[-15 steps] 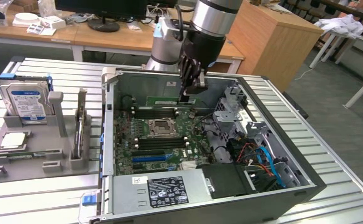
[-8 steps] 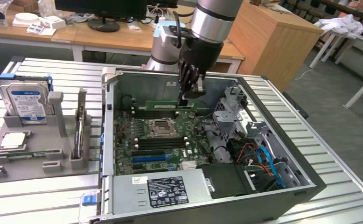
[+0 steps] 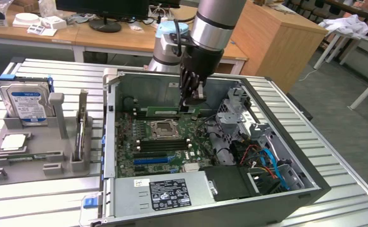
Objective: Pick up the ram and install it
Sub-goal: 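Pick up the ram and move it above insertion slot, then insert the ram into the slot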
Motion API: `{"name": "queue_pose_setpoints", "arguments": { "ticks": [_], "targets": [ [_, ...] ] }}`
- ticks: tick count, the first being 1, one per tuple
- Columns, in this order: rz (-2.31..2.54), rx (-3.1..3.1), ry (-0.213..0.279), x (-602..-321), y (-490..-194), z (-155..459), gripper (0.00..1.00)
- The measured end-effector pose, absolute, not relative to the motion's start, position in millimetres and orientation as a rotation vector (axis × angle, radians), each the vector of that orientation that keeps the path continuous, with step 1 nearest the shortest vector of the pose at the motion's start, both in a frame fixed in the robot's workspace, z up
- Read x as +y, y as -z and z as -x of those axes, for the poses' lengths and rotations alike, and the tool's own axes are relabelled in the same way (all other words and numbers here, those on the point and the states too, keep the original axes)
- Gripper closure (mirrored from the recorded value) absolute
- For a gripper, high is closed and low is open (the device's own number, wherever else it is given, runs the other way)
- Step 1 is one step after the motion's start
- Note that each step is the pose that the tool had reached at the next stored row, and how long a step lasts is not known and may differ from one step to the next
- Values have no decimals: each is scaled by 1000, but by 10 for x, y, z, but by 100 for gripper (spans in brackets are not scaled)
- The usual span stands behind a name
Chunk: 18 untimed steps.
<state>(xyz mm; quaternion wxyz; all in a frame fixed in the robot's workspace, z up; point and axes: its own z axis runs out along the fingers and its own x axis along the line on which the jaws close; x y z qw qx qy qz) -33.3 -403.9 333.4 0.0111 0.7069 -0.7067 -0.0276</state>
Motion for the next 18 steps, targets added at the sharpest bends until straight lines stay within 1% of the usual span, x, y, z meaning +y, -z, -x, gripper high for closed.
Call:
{"name": "queue_pose_setpoints", "arguments": {
  "ticks": [4,18],
  "targets": [
    [-2205,-2205,86,-4038,-3274,335,88],
    [-2205,-2206,86,-4042,-3269,335,88]
  ]
}}
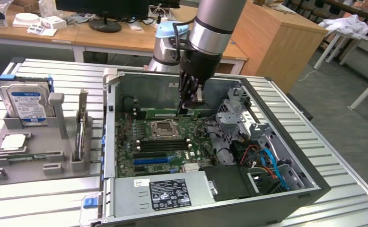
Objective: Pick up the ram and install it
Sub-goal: 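Insert the ram into the slot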
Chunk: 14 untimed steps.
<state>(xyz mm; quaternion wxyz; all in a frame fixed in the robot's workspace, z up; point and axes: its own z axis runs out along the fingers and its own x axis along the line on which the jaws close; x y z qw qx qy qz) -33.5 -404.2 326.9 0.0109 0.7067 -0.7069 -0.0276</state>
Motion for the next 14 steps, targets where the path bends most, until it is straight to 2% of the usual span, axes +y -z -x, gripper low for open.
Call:
{"name": "queue_pose_setpoints", "arguments": {
  "ticks": [14],
  "targets": [
    [-2205,-2206,85,-4133,-3215,334,88]
  ]
}}
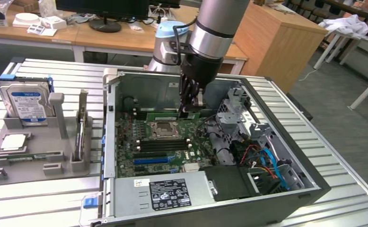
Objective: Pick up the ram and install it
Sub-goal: 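Insert the ram into the slot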
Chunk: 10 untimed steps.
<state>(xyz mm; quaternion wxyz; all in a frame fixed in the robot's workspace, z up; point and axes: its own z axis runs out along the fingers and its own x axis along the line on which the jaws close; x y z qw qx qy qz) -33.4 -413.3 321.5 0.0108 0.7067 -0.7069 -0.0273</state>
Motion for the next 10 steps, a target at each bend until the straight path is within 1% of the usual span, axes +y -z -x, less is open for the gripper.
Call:
{"name": "queue_pose_setpoints", "arguments": {
  "ticks": [10],
  "targets": [
    [-2206,-2206,83,-4133,-3034,335,88]
  ]
}}
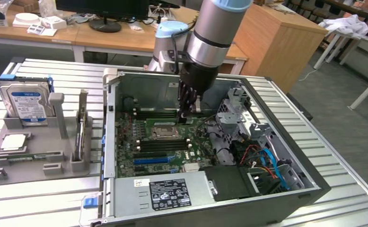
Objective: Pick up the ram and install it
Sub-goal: 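Insert the ram into the slot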
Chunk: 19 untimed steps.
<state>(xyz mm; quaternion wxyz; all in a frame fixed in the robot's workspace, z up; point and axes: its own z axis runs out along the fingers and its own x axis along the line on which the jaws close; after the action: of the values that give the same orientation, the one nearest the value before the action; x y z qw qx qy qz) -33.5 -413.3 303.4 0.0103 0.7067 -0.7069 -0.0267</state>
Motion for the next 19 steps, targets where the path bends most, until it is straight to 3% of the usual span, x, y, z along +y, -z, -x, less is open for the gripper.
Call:
{"name": "queue_pose_setpoints", "arguments": {
  "ticks": [19],
  "targets": [
    [-2183,-2231,84,-4134,-2892,335,88]
  ]
}}
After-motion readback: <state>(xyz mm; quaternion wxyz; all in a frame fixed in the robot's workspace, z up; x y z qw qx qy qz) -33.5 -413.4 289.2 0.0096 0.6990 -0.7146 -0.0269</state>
